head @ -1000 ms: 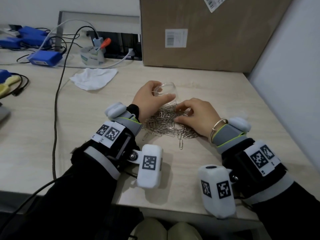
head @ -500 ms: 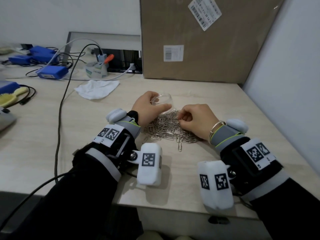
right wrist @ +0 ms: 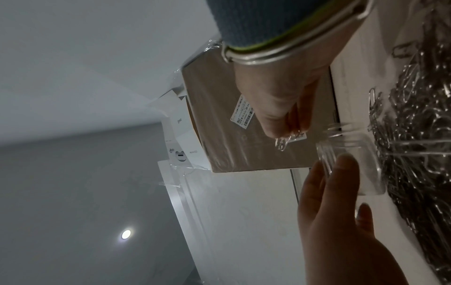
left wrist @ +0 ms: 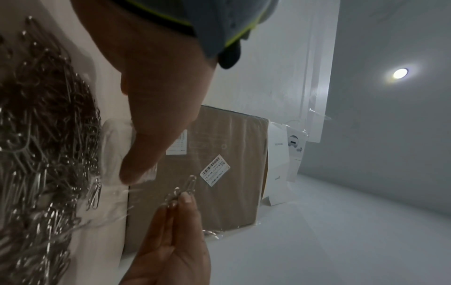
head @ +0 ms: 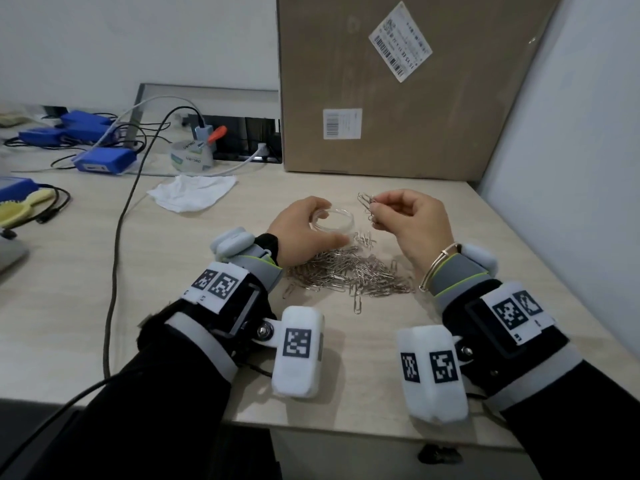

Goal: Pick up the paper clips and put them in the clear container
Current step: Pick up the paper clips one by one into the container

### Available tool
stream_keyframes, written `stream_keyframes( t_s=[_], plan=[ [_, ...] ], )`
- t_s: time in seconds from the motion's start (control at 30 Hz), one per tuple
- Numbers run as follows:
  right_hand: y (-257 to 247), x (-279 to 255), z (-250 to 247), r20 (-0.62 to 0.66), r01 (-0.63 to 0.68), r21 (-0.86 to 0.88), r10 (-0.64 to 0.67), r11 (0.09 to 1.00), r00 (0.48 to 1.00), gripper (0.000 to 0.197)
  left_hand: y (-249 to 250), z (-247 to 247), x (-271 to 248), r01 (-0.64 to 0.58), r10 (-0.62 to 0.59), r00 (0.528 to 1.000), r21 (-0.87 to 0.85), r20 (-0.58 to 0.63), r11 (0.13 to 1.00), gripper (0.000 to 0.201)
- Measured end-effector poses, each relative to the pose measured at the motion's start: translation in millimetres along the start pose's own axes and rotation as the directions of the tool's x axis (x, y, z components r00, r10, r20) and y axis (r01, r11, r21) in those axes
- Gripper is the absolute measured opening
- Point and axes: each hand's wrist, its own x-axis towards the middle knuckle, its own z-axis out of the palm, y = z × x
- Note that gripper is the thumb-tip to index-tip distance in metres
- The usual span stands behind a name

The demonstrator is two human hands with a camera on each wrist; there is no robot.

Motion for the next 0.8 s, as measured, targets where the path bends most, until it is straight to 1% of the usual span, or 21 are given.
stream_keyframes(
  t_s=[0.1, 0.17, 0.3, 0.37, 0.43, 0.53, 0.67, 0.8],
  plan=[
    [-1.2, 0.6, -0.2, -0.006, 0.065, -0.028, -0.066, 0.997, 0.998, 0.009, 6.1, 4.1, -2.9, -0.068, 0.064, 0.992, 0.025, 0.112, 0.997, 0.068],
    [-0.2, 0.3, 0.4, 0.026, 0.125, -0.099, -0.123, 0.987, 0.992, 0.010, 8.6, 7.5, -4.5, -0.096, 0.091, 0.984, 0.025, 0.154, 0.995, 0.069],
    [0.6, -3.3, 3.5, 0.158, 0.294, -0.268, -0.259, 0.917, 0.953, 0.006, 9.3, 9.5, -4.5, -0.138, 0.134, 0.983, 0.018, 0.122, 0.990, 0.062],
    [0.6, -5.0, 4.2, 0.222, 0.389, -0.309, -0.332, 0.868, 0.917, 0.006, 8.1, 9.1, -3.0, -0.148, 0.146, 0.983, 0.013, 0.116, 0.989, 0.058],
    [1.7, -5.0, 3.2, 0.276, 0.449, -0.338, -0.369, 0.827, 0.887, 0.008, 6.3, 9.3, -1.6, -0.148, 0.145, 0.984, 0.018, 0.107, 0.989, 0.058],
    [2.5, -5.0, 2.1, 0.315, 0.497, -0.390, -0.395, 0.775, 0.863, 0.011, 3.6, 10.4, 1.3, -0.144, 0.141, 0.986, 0.034, 0.090, 0.989, 0.062],
    [2.1, -5.6, 3.6, 0.339, 0.513, -0.382, -0.400, 0.768, 0.852, 0.014, 3.3, 10.0, 0.7, -0.151, 0.148, 0.985, 0.028, 0.088, 0.988, 0.054],
    [5.7, -2.2, 2.8, 0.336, 0.510, -0.363, -0.401, 0.780, 0.852, 0.017, 4.6, 10.3, -0.6, -0.156, 0.155, 0.985, 0.007, 0.076, 0.988, 0.052]
  ],
)
